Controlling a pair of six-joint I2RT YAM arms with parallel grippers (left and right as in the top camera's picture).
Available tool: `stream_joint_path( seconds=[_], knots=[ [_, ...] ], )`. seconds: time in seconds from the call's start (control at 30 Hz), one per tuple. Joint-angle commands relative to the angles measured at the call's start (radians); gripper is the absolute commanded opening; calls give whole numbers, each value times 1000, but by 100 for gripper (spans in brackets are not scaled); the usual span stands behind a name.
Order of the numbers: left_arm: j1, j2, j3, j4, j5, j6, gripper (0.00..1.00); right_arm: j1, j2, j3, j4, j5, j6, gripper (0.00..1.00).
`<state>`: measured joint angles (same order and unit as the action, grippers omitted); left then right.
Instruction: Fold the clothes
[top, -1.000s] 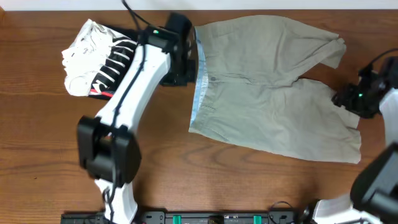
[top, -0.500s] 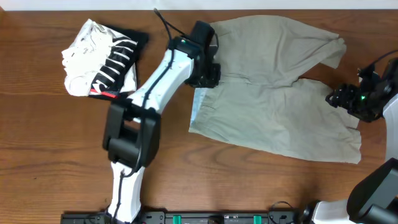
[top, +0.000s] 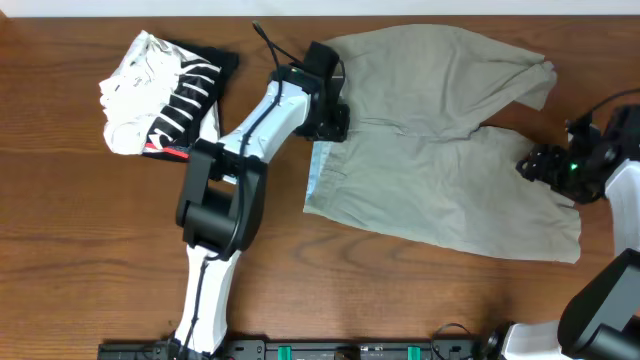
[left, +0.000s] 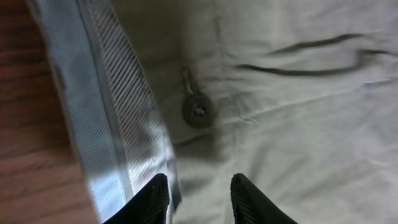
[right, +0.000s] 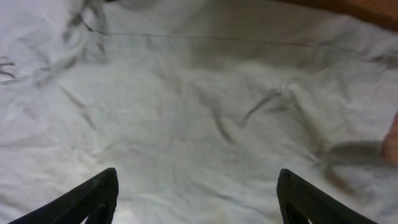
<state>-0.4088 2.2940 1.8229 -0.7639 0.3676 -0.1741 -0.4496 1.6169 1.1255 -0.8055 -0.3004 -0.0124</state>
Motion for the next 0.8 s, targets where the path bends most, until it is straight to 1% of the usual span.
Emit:
stream_joint_path(
  seconds=[0.0,0.13,0.23,0.27,0.37,0.47,0.63,0.77],
  knots=[
    [1,35,-2,3,7,24,36,-2,0,-50,35,-14,-13,80],
    [1,39,-2,7,7,24,36,-2,-1,-94,96,-14,-19,80],
    [1,39,-2,9,12,24,35,-2,-1,-94,108,-14,-19,80],
    [1,39,-2,8,22,24,31,-2,-1,-94,110,-14,-19,80],
    [1,38,-2,7,81,24,15,-2,-1,-94,109,-14,-19,80],
    [2,38,-2,2,97,24,6,-2,-1,-94,108,-10,-19,81],
    [16,25,6,-45,92,25,6,-2,-1,-94,106,8,-19,81],
    [58,-28,10,-77,93,24,6,-2,-1,-94,105,32,-19,81]
  ],
)
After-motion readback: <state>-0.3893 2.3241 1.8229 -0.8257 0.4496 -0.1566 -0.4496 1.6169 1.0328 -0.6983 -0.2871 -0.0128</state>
